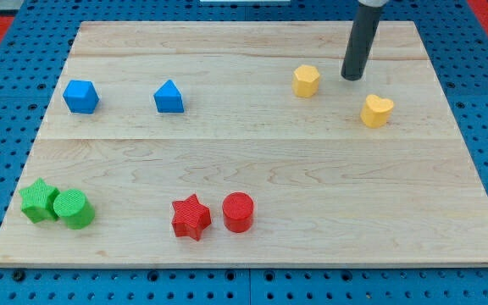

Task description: Move the hexagon slightly to the left

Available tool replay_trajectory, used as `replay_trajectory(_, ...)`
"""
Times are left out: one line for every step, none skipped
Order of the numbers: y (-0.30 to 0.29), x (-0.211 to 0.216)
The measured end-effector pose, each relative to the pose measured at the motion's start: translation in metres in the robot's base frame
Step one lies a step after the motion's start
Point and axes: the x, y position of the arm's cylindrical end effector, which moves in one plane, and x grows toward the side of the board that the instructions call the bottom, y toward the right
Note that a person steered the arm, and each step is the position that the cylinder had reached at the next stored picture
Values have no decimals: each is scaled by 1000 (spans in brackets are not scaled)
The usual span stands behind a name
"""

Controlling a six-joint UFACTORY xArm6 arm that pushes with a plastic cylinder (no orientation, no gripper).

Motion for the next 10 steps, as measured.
replay_trajectory(-63, 4)
replay_trajectory(-92, 45)
replay_trajectory(-51, 33)
replay_trajectory(-9, 61)
replay_trajectory(-39, 91)
replay_trajectory(-87, 98)
replay_trajectory(-100, 97)
replay_trajectory(-108, 93)
replay_trajectory(-92, 93)
replay_trajectory(-101, 86)
